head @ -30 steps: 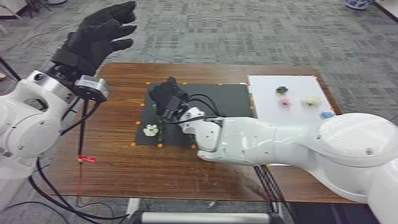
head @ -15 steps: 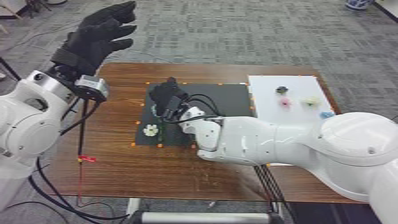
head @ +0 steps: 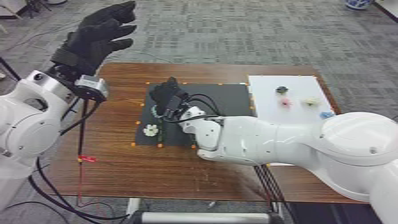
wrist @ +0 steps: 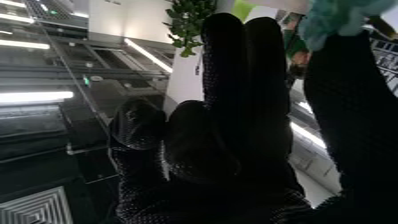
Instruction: Arrange flowers
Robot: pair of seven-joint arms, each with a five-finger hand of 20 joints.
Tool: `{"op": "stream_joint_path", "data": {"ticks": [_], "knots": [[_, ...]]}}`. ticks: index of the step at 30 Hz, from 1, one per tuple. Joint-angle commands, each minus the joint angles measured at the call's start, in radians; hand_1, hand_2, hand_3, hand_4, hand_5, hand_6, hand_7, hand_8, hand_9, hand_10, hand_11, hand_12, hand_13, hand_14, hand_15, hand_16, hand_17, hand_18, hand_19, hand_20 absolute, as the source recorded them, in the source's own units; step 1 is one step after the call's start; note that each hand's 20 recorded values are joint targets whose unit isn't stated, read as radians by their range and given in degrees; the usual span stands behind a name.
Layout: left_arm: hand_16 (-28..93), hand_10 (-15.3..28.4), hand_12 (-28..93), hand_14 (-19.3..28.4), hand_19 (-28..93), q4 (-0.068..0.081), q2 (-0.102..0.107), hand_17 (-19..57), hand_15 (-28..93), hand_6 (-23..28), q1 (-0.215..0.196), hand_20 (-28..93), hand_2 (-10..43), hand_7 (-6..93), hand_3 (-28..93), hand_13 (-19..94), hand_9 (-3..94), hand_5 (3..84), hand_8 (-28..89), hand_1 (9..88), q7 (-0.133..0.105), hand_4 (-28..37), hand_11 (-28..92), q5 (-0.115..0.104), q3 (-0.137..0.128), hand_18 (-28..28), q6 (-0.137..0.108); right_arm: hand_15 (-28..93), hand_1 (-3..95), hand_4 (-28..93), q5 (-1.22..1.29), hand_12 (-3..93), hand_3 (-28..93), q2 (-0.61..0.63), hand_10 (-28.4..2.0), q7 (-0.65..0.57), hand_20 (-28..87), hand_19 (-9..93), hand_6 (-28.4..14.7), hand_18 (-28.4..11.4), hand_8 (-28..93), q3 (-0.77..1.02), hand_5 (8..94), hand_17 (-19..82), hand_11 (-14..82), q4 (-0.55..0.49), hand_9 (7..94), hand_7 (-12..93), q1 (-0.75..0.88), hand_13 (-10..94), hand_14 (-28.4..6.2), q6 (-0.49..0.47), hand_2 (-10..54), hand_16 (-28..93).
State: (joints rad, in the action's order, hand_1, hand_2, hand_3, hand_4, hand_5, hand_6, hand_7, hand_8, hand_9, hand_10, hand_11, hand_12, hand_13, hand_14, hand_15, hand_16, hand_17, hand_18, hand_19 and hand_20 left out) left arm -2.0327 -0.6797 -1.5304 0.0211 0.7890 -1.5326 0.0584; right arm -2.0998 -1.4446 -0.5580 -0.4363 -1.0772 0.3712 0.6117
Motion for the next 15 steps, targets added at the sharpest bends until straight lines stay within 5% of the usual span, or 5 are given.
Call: {"op": "stream_joint_path", "data": {"ticks": [1,5,15], "knots": [[-2,9.2,20,12.5,38,-0.002,-0.01,-13.3,33,1.2,0.005,9,-5.2,15.4,69,6,15.8,21.6,-7,25.5,0.004,-27.2,14,0.002,-0.006,19.6,0.006,88,44.8,-28,-0.021,35.4,65,-0.015,-5.4,-0.037,51,93,3.0,-20.0,6,-0.014,61.3,40,30.7,0.006,73.9,53,-0.017,75,-3.8,0.051,-9.5,32],[-2,9.2,20,12.5,38,-0.001,-0.01,-13.4,33,1.2,0.006,9,-5.2,15.5,69,6,15.8,21.6,-7,25.6,0.002,-27.2,14,0.001,-0.004,19.6,0.005,89,47.7,-28,-0.015,49.0,66,-0.02,-4.7,-0.035,52,93,3.8,-19.7,10,-0.025,60.6,41,33.8,0.011,74.2,62,-0.019,76,-3.5,0.079,-9.5,31],[-3,9.2,20,12.6,38,-0.001,-0.01,-13.4,33,1.2,0.005,9,-5.0,15.4,69,6,15.8,21.7,-7,25.5,0.003,-27.2,14,-0.001,-0.004,19.6,0.001,88,46.8,-28,0.018,50.3,76,-0.01,-3.9,0.054,52,93,3.1,-19.8,6,-0.01,67.9,42,24.3,0.023,81.9,56,-0.016,78,-3.6,0.101,-9.5,32]]}}
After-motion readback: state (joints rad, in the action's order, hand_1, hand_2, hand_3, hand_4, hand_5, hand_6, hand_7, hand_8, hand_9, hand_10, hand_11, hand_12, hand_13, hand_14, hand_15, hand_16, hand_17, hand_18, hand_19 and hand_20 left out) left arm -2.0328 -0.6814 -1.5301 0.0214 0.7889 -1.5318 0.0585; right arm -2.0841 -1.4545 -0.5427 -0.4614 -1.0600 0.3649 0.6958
